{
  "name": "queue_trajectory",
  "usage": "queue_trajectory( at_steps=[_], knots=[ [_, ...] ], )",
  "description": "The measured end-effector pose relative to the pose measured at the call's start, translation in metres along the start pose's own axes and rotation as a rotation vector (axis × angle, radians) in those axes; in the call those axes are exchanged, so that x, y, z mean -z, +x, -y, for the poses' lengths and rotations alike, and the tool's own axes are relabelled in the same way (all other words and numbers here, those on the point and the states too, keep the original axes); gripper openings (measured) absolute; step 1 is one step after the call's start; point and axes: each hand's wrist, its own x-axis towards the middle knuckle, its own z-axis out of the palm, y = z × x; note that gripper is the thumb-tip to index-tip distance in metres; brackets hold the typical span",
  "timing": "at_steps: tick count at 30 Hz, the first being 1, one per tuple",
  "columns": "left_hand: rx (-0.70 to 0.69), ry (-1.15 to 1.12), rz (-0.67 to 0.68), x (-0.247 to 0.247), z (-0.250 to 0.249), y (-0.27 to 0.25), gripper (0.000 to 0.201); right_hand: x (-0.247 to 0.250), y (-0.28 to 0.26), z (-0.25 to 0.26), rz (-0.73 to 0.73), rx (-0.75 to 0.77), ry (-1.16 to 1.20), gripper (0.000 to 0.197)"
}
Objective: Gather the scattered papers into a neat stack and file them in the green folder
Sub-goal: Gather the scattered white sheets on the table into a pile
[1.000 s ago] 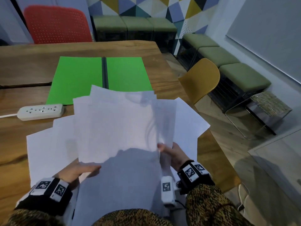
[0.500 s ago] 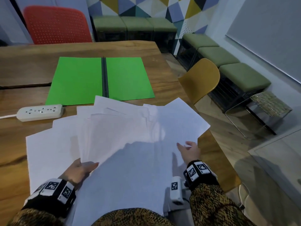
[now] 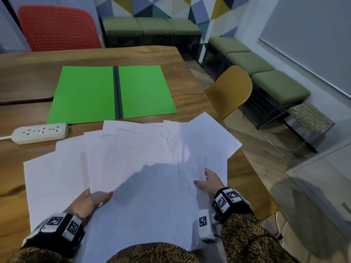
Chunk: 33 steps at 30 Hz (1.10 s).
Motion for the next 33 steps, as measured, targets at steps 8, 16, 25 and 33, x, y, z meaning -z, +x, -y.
queue_trajectory(
  at_steps=[8,16,25,33],
  knots=[
    [-0.052,0.057,0.005,-0.012,-0.010,-0.002,0.055,-0.012,-0.003,0.007,0.044,-0.028,0.249,0.060],
    [-0.048,-0.058,-0.039,-0.023,-0.013,-0.002,0.048,-0.027,-0.009,0.004,0.216,0.019,0.376,0.039],
    [-0.180,0.088,0.032,-0.049,-0.026,-0.013,0.031,-0.023,-0.002,-0.009,0.182,0.038,0.247,0.027],
    [0.051,0.602,-0.891,0.005,-0.014,-0.019,0.067,-0.028,0.008,-0.013,0.140,0.035,0.265,0.021]
  ],
)
